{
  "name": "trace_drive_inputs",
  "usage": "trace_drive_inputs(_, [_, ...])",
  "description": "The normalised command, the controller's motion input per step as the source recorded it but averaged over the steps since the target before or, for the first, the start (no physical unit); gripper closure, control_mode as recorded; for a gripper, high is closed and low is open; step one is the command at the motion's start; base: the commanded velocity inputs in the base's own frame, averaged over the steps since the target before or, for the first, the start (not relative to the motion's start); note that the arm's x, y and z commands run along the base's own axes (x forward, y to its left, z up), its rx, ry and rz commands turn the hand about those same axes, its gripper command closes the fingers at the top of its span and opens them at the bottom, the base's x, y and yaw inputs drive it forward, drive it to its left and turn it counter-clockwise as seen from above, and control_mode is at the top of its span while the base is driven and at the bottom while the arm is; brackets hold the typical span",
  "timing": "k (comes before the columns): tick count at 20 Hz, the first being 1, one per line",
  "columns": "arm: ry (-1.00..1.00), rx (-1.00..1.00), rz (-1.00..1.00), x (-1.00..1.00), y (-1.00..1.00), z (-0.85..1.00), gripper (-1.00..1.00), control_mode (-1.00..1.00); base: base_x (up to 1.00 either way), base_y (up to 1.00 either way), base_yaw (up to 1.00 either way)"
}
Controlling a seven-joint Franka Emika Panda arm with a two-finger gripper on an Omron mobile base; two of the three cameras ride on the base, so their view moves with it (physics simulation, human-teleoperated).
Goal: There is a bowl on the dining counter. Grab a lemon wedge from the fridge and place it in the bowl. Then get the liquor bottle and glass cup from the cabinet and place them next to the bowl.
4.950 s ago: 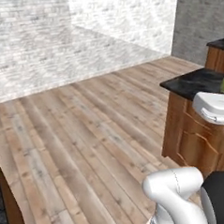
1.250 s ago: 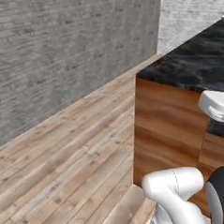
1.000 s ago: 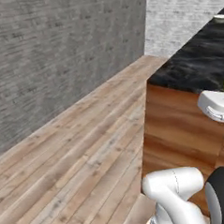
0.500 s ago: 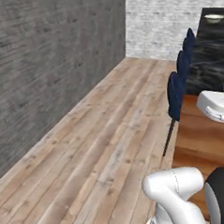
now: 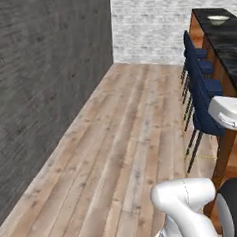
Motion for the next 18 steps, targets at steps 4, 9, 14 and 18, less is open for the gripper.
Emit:
trace_drive_inputs(4, [0.00,0.00,0.00,0.00,0.00,0.00,1.00,1.00,1.00,0.80,-0.39])
trace_drive_inputs(9, [0.00,0.00,0.00,0.00,0.00,0.00,1.00,1.00,1.00,0.73,-0.44])
trace_drive_inputs(14, [0.00,0.00,0.00,0.00,0.00,0.00,1.00,1.00,1.00,0.74,-0.46])
trace_drive_inputs(18, [0.00,0.00,0.00,0.00,0.00,0.00,1.00,1.00,1.00,0.77,-0.45])
